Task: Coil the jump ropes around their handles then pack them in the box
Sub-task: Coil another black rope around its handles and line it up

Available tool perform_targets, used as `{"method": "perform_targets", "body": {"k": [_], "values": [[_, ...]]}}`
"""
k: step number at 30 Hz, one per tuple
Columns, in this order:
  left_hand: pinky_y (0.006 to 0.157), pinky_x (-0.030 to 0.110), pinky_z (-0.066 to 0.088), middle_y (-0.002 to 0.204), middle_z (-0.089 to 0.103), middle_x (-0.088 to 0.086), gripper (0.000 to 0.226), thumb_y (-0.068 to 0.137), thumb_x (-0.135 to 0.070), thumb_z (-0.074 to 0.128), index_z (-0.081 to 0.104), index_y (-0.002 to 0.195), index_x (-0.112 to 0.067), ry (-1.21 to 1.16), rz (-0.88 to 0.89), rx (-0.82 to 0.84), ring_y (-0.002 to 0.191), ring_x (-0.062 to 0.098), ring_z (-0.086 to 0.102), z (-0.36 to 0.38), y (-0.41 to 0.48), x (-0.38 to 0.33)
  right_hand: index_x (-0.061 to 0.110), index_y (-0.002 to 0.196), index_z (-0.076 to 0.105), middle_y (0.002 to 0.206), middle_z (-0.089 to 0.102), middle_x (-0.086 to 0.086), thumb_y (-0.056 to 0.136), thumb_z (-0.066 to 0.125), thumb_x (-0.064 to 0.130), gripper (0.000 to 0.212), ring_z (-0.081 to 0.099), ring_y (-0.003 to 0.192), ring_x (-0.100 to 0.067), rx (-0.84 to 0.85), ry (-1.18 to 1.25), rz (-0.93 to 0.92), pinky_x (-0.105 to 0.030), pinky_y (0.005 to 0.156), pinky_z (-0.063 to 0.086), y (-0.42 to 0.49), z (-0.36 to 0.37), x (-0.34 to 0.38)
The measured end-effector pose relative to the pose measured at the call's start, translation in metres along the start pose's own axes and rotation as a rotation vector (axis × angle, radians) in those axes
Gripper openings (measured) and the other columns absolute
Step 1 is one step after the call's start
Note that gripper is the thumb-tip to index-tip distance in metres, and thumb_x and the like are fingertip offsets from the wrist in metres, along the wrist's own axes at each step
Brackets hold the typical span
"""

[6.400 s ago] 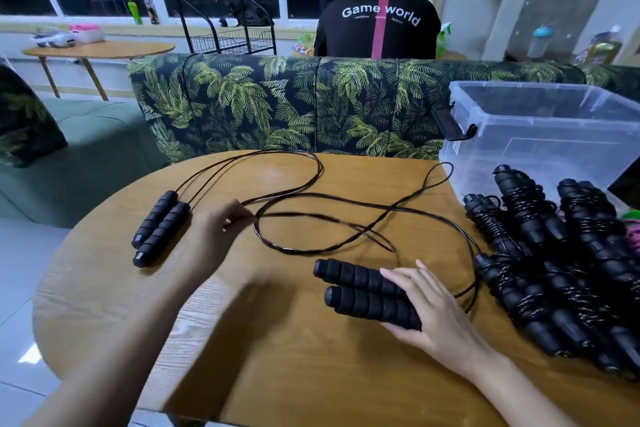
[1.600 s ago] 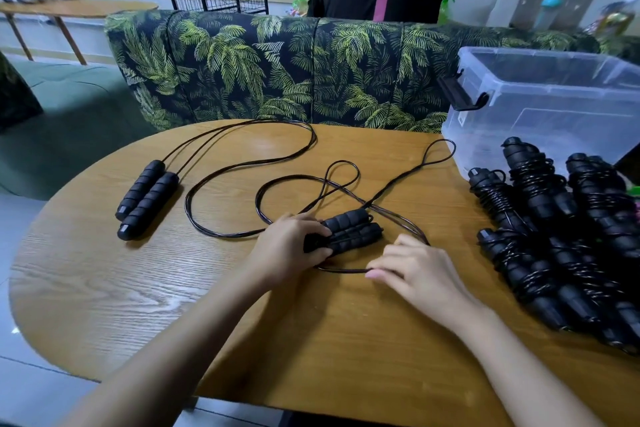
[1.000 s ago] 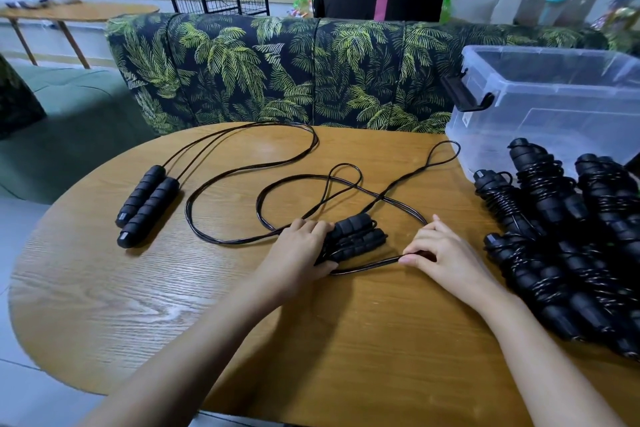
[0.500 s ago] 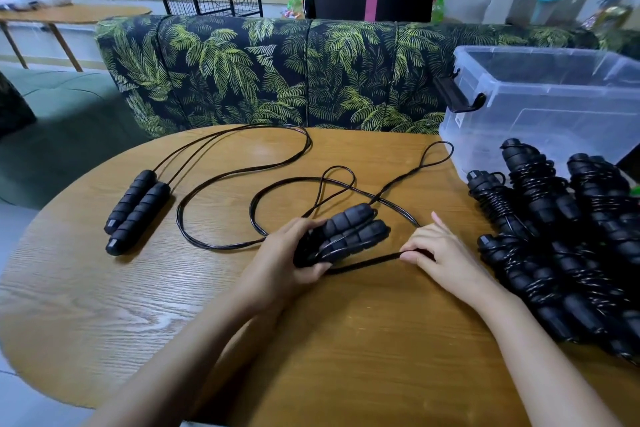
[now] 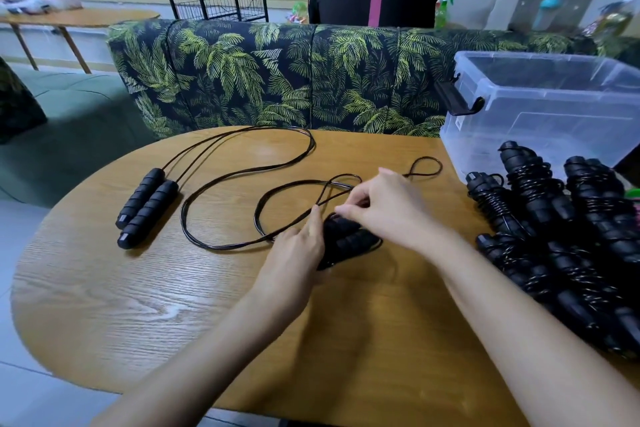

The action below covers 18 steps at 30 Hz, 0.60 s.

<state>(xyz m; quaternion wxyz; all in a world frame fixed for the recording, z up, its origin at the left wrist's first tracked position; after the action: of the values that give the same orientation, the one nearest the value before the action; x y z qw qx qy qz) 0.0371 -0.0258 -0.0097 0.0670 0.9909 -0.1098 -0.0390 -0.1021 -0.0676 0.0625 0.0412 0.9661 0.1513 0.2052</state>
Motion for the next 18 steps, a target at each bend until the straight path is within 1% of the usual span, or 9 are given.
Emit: {"method": "perform_targets", "body": {"k": [2, 4, 6, 9, 11, 13, 15, 17, 18], "values": [[0.085, 0.028, 0.04, 0.132, 0.057, 0.011, 0.096, 0.092, -0.038, 0.065, 0.0, 0.154, -0.002, -0.022, -0.06, 0.002, 0.114, 0.026, 0.056, -0.005, 0.004, 0.009, 0.033, 0.097, 0.076, 0.104, 0.073, 0.005, 0.093, 0.057, 0.051, 0.026, 0.058, 0.116, -0.021, -0.04, -0.057, -0.032, -0.029, 0.083, 0.04, -0.022, 0.006, 0.008], [0.081, 0.03, 0.043, 0.124, 0.062, 0.01, 0.093, 0.088, -0.036, 0.07, 0.011, 0.153, -0.007, -0.085, -0.112, 0.026, 0.109, 0.027, 0.059, -0.011, 0.008, 0.015, 0.034, 0.1, 0.076, 0.095, 0.074, 0.011, 0.096, 0.053, 0.049, 0.028, 0.065, 0.096, -0.015, -0.092, -0.048, -0.048, -0.028, 0.074, 0.046, -0.04, 0.011, 0.006], [0.081, 0.034, 0.047, 0.119, 0.066, 0.01, 0.085, 0.085, -0.037, 0.073, 0.024, 0.149, -0.009, -0.166, -0.133, 0.03, 0.106, 0.031, 0.061, -0.014, 0.01, 0.017, 0.035, 0.101, 0.076, 0.092, 0.075, 0.013, 0.097, 0.053, 0.046, 0.025, 0.066, 0.089, -0.011, -0.135, 0.029, -0.041, -0.031, 0.075, 0.052, -0.053, 0.014, 0.002], [0.086, 0.042, 0.047, 0.119, 0.067, 0.013, 0.083, 0.082, -0.036, 0.076, 0.034, 0.147, -0.007, -0.299, -0.133, -0.064, 0.108, 0.035, 0.061, -0.021, 0.013, 0.016, 0.033, 0.098, 0.076, 0.086, 0.074, 0.014, 0.095, 0.057, 0.042, 0.021, 0.066, 0.083, -0.013, -0.198, 0.092, -0.028, -0.033, 0.071, 0.053, -0.065, 0.02, -0.003], [0.086, 0.041, 0.047, 0.118, 0.068, 0.016, 0.079, 0.081, -0.029, 0.078, 0.04, 0.145, -0.006, -0.404, -0.134, -0.157, 0.109, 0.036, 0.062, -0.027, 0.013, 0.018, 0.03, 0.09, 0.076, 0.08, 0.072, 0.015, 0.094, 0.061, 0.04, 0.018, 0.067, 0.077, -0.012, -0.247, 0.153, -0.028, -0.035, 0.068, 0.054, -0.069, 0.025, -0.005], [0.085, 0.04, 0.049, 0.113, 0.07, 0.018, 0.077, 0.077, -0.024, 0.081, 0.046, 0.143, -0.006, -0.526, -0.137, -0.257, 0.105, 0.035, 0.065, -0.034, 0.012, 0.022, 0.029, 0.078, 0.075, 0.076, 0.071, 0.019, 0.092, 0.065, 0.037, 0.019, 0.065, 0.07, -0.006, -0.272, 0.248, -0.018, -0.033, 0.064, 0.054, -0.073, 0.027, -0.006], [0.082, 0.039, 0.051, 0.103, 0.073, 0.015, 0.078, 0.07, -0.032, 0.083, 0.053, 0.138, -0.008, -0.641, -0.129, -0.324, 0.097, 0.029, 0.068, -0.038, 0.009, 0.026, 0.029, 0.071, 0.074, 0.069, 0.069, 0.022, 0.09, 0.066, 0.038, 0.022, 0.062, 0.064, -0.006, -0.224, 0.351, 0.037, -0.031, 0.062, 0.053, -0.072, 0.03, -0.01], [0.08, 0.038, 0.053, 0.096, 0.075, 0.008, 0.079, 0.061, -0.047, 0.074, 0.061, 0.13, -0.01, -0.77, -0.117, -0.342, 0.086, 0.015, 0.065, -0.038, 0.008, 0.027, 0.03, 0.071, 0.075, 0.065, 0.069, 0.017, 0.089, 0.066, 0.039, 0.022, 0.061, 0.059, -0.01, -0.143, 0.477, 0.095, -0.035, 0.068, 0.055, -0.066, 0.034, -0.015], [0.082, 0.037, 0.054, 0.097, 0.075, 0.004, 0.081, 0.059, -0.05, 0.071, 0.062, 0.129, -0.011, -0.834, -0.118, -0.336, 0.085, 0.008, 0.063, -0.038, 0.007, 0.028, 0.028, 0.071, 0.076, 0.066, 0.07, 0.013, 0.09, 0.067, 0.037, 0.023, 0.06, 0.057, -0.011, -0.103, 0.555, 0.12, -0.036, 0.073, 0.055, -0.062, 0.035, -0.017]]}}
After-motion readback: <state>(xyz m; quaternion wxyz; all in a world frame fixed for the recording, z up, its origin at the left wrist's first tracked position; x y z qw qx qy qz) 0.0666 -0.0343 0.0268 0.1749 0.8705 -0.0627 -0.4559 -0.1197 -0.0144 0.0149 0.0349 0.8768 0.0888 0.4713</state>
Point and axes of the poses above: each hand's wrist, its own y-axis towards the middle knuckle, its own z-axis out of the palm, x = y × z, the point moved 3 cm from there along y, towards the middle knuckle
